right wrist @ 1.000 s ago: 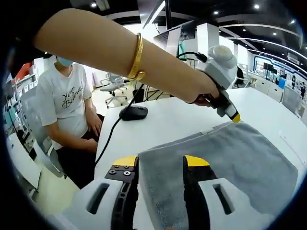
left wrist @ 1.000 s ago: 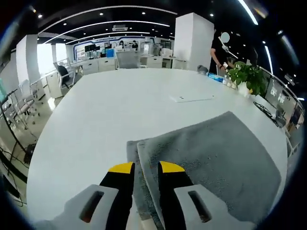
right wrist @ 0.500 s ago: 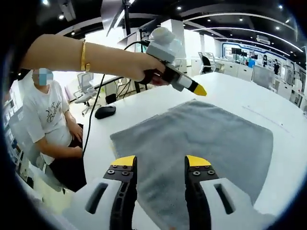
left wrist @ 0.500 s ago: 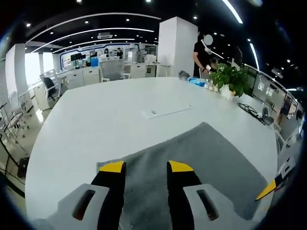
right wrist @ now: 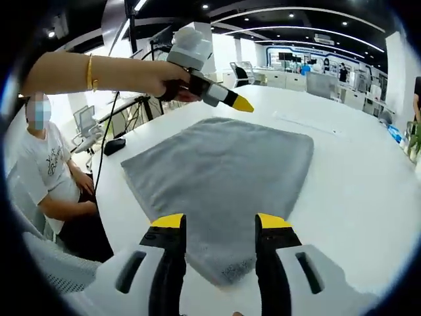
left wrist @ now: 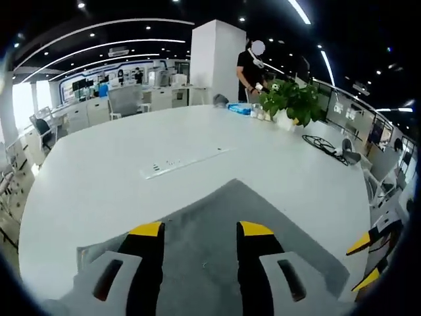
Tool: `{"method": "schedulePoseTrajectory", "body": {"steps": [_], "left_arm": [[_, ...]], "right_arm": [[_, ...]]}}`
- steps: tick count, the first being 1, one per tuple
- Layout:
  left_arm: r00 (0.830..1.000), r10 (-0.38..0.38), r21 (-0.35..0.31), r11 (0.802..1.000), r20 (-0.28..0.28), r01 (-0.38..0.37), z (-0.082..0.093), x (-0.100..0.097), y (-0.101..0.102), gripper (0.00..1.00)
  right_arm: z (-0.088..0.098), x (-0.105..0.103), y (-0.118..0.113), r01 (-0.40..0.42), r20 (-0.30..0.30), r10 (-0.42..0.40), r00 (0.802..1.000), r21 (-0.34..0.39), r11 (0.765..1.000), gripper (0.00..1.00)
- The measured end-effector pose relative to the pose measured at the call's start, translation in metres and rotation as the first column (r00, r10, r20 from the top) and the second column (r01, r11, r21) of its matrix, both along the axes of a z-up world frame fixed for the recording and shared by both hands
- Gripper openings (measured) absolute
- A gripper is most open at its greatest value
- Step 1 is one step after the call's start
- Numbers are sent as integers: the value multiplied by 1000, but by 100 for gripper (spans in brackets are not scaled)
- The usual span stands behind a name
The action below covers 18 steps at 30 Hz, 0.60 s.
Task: Fold the towel on the table until its edges align and the towel forms a compact rectangular stack.
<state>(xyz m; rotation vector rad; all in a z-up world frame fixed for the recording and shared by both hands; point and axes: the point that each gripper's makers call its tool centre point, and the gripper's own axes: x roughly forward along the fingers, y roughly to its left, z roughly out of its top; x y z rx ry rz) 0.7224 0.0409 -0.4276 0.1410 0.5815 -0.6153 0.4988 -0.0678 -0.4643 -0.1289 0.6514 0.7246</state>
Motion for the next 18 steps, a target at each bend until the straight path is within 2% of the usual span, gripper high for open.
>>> {"method": "schedulePoseTrajectory", "body": {"steps": [4,9,14,18], "left_arm": [[999,-34,6,999,-19,34,-7,-3,-22,47],[998,-47,6,999,-29,47,-9,-1,-55,49],[998,-46,6,999,-47,46,-14,-2,-81,48],[997,-53,37,998,-56,55,-25,2,-99,47]], "right_arm": [[-2,-5,-20,28,-12,-28,1000,9,1000,40],[-9,-8,-34,41,-40,-40,998,22,999,39],[-15,-9,-35,44,-78,-40,996,58,997,36],[-24,-6,-35,58,-109,-51,993,62,996,32]]}}
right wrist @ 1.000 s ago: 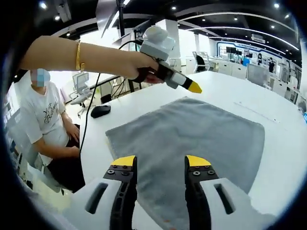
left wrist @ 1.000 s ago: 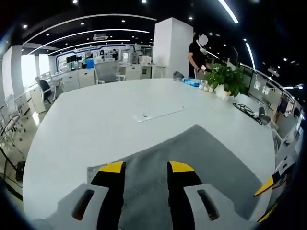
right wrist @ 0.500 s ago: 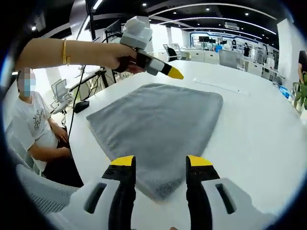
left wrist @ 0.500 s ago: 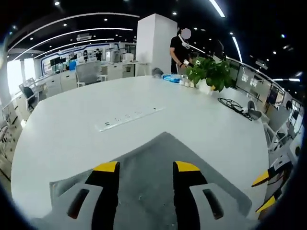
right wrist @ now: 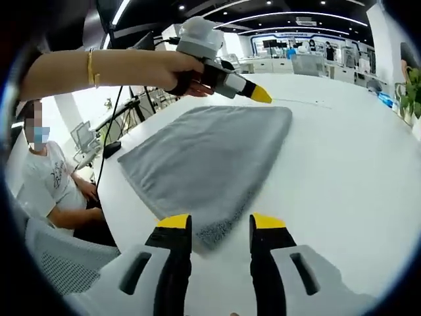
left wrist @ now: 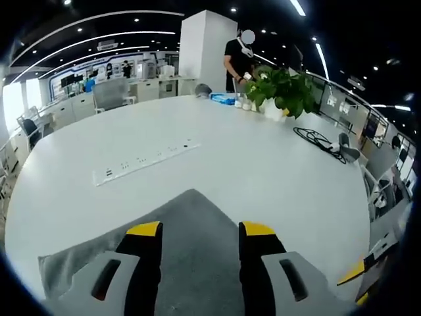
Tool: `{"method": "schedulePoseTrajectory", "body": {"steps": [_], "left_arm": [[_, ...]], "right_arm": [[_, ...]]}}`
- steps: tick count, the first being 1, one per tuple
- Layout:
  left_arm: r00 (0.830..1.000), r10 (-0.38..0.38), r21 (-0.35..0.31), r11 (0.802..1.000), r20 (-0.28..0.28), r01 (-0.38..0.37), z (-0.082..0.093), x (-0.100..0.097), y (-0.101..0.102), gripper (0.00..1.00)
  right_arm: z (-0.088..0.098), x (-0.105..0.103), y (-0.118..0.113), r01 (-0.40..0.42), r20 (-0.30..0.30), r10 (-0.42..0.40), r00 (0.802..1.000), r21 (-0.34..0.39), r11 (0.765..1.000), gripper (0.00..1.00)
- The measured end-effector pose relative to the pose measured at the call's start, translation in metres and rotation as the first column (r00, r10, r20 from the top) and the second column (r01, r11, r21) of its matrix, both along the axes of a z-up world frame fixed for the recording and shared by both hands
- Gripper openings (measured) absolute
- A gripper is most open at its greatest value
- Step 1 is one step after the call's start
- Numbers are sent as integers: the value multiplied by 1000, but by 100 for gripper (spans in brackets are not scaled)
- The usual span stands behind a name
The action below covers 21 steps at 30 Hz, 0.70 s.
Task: Fold the towel on the table until its edges align and the towel forms a compact rectangular stack.
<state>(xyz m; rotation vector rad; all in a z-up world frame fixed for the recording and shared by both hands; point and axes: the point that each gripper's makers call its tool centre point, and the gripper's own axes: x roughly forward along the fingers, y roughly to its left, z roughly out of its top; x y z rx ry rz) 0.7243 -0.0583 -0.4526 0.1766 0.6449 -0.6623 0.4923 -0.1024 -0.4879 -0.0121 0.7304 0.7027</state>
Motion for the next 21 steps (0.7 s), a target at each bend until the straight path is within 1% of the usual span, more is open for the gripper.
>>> {"method": "schedulePoseTrajectory", "body": {"steps": [1,2,3,6,7,9,13,17,19,21], "left_arm": [[1000,-4,4,1000,-1,4,-2,1,-4,47],[1000,-7,7,1000,-6,7,-4,2,-7,47],[1000,-12,10,1000,-11,13,-6,3,-14,46],[1000,-5,20,1000,-29,5,-12,5,-24,45],[999,6,20,1000,-39,-5,-14,5,-26,45],[999,30,-5,1000,-40,-30,-16,7,-32,44],[999,29,-1,1000,-43,-29,-24,10,-41,40],[997,35,-13,999,-69,-36,-34,11,-48,36],[996,46,-1,999,-72,-47,-38,14,-46,35],[995,60,0,998,-79,-60,-43,19,-43,34]], "right_arm": [[-1,1,0,2,0,-2,1000,0,1000,31],[2,0,-1,3,-1,-3,1000,-2,1000,30],[1,0,-1,6,-7,-6,1000,-3,1000,30],[-2,0,-1,30,-38,-30,999,11,999,27],[-3,0,0,27,-43,-27,999,9,1000,25],[-4,-4,2,11,-44,-11,999,4,1000,22],[-11,-9,6,8,-70,-7,998,20,1000,22],[-10,-11,7,1,-74,0,997,19,1000,20],[-12,-12,8,-54,-40,53,998,-24,998,19],[-13,-13,9,-56,-39,56,998,-22,998,17]]}}
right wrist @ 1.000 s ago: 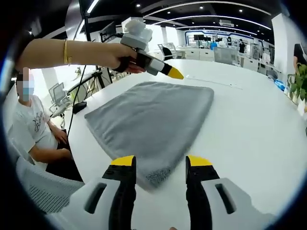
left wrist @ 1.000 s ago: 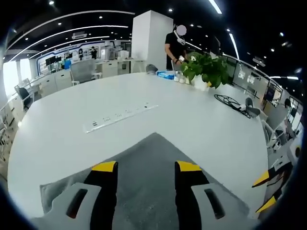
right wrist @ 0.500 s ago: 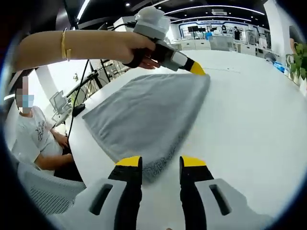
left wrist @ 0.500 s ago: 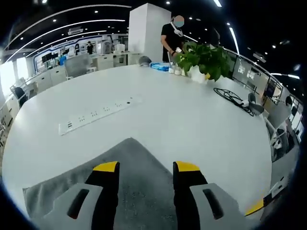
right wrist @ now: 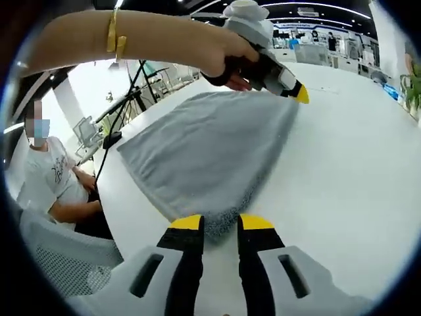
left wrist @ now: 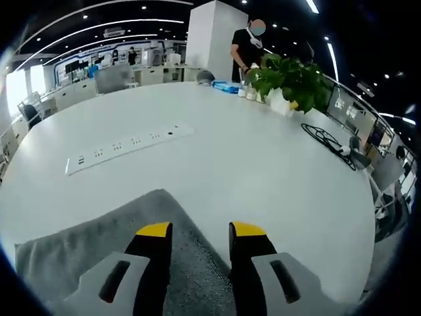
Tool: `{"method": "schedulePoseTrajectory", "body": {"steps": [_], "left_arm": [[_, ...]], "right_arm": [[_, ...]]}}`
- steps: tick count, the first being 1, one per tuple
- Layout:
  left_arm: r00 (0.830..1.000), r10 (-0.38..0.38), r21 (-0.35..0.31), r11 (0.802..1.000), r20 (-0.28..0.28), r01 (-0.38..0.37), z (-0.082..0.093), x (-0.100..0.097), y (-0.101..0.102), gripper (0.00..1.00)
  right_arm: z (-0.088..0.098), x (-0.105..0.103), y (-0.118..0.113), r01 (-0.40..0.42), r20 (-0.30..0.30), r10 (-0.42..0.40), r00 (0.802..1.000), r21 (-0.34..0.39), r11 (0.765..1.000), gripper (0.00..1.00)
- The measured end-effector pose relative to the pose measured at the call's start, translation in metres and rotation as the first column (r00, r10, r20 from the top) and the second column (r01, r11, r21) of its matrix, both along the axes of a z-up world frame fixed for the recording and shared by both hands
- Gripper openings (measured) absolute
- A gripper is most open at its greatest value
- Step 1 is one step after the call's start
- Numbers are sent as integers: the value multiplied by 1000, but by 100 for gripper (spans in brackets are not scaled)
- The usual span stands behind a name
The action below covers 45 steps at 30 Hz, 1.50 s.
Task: Fold the towel on the table until its edges align and the towel forms a compact rectangular stack.
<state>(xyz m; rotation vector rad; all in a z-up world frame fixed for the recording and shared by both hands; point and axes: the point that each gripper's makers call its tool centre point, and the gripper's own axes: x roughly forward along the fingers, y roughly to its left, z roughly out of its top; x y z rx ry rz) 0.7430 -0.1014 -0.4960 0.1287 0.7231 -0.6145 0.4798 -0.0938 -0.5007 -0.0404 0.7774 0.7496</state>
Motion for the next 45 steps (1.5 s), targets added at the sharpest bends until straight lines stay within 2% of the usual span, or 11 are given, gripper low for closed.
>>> {"method": "schedulePoseTrajectory", "body": {"steps": [6,13,17,22,25,29,30,35,42,45], "left_arm": [[1000,0,-5,1000,-25,0,-7,0,0,30],[997,29,25,999,-73,-27,-22,-2,1,26],[998,41,59,998,-53,-38,-21,-1,3,24],[996,74,84,994,-45,-70,-20,-1,7,17],[997,71,125,990,-26,-67,-21,0,9,14],[997,74,157,985,-34,-68,-18,-1,1,5],[996,77,160,985,-37,-70,-17,0,5,4],[995,80,134,989,-65,-70,-15,-3,-1,2],[996,49,84,996,-73,-42,-5,0,-18,2],[995,62,27,998,-80,-60,6,1,-33,2]], "right_arm": [[-10,0,-3,19,-45,-18,999,25,1000,12],[-9,-1,-5,38,-53,-35,998,42,998,4],[-5,-2,-5,26,-38,-25,999,48,998,1],[-8,0,-4,25,-49,-23,999,58,998,0],[-5,-1,-5,19,-43,-17,999,61,998,0],[-2,0,-7,9,-29,-7,1000,65,998,0],[-1,0,-7,11,-28,-9,1000,69,998,0],[7,-1,-13,13,-25,-10,1000,89,996,0],[21,0,-39,68,-26,-65,998,110,992,0],[31,4,-52,101,-16,-99,995,138,985,0]]}}
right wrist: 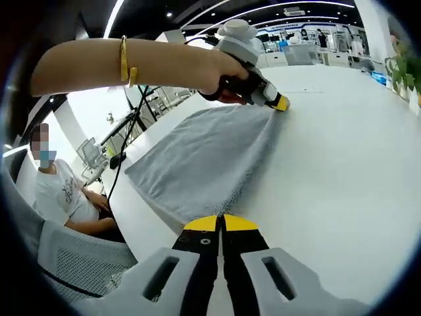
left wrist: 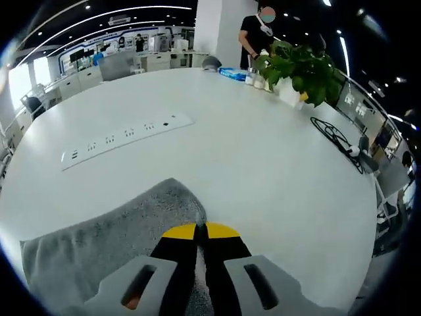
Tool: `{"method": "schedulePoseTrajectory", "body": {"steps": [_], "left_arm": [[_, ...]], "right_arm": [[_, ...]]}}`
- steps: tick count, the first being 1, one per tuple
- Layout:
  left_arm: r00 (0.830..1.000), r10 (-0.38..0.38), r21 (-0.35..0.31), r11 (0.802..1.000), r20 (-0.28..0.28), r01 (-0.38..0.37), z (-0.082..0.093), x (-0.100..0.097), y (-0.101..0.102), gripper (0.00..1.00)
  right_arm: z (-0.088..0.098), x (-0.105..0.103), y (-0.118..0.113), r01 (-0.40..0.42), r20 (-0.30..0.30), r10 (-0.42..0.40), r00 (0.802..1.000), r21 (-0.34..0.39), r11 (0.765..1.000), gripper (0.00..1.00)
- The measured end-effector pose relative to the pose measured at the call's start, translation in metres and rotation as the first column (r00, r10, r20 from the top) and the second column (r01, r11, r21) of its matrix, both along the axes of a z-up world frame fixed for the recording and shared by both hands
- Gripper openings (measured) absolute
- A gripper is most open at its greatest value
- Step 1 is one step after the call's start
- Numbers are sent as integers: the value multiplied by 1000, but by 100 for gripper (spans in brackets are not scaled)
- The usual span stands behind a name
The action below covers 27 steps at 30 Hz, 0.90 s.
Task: Fold the towel on the table until its edges align and the towel forms a compact rectangular stack.
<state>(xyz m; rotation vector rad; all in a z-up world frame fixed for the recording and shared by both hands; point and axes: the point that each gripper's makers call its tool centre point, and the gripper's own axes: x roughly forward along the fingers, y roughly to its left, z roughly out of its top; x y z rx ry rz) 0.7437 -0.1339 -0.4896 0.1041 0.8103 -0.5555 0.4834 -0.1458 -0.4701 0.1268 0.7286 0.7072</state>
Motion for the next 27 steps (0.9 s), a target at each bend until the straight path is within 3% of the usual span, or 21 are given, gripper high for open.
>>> {"method": "schedulePoseTrajectory", "body": {"steps": [9,12,14,16,22,27], "left_arm": [[997,-81,-27,996,18,82,14,-6,-51,2],[985,-166,4,986,42,166,22,-10,-69,2],[984,-174,-8,985,40,174,28,-15,-81,2],[983,-179,-31,983,41,180,29,-3,-90,2],[979,-193,-63,978,62,197,39,-1,-120,2],[972,-225,-95,968,73,231,49,-12,-152,2]], "right_arm": [[22,4,-48,73,52,-73,996,4,997,0],[20,-2,-70,72,54,-71,996,-34,997,0],[20,-3,-78,101,36,-100,994,-14,995,0],[21,-5,-94,120,37,-120,992,-17,993,0],[31,-8,-142,210,36,-210,977,-6,978,0],[37,-9,-167,257,47,-256,966,-25,966,0]]}}
